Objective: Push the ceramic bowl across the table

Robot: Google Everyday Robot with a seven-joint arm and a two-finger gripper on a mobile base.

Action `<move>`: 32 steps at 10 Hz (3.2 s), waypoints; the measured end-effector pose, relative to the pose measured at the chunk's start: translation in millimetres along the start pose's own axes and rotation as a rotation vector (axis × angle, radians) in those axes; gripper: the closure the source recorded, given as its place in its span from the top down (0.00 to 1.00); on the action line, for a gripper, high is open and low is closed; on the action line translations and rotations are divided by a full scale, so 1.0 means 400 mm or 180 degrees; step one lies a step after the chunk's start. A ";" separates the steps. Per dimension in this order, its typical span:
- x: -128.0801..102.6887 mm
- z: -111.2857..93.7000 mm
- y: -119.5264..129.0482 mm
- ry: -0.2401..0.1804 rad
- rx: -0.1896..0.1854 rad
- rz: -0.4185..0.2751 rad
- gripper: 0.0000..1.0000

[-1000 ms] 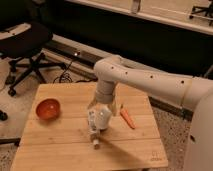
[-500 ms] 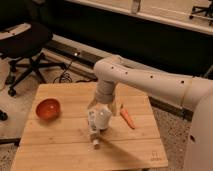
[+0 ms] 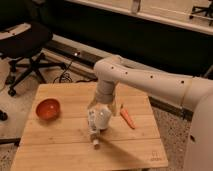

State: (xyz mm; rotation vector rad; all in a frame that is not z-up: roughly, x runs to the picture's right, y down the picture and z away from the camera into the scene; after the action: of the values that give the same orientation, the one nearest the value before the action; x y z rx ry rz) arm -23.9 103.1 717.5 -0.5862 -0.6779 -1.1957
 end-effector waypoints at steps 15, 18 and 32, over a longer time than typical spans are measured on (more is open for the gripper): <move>0.241 -0.332 -0.743 0.1009 0.0427 -0.1045 0.80; 0.248 -0.207 -0.885 0.0872 0.0206 -0.1470 0.80; 0.247 0.233 -0.955 0.0160 -0.0043 -0.1694 0.80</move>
State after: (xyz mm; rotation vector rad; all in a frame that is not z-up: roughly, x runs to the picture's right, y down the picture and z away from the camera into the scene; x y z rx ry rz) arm -384.9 6.5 874.6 -0.3928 -0.8110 -1.7038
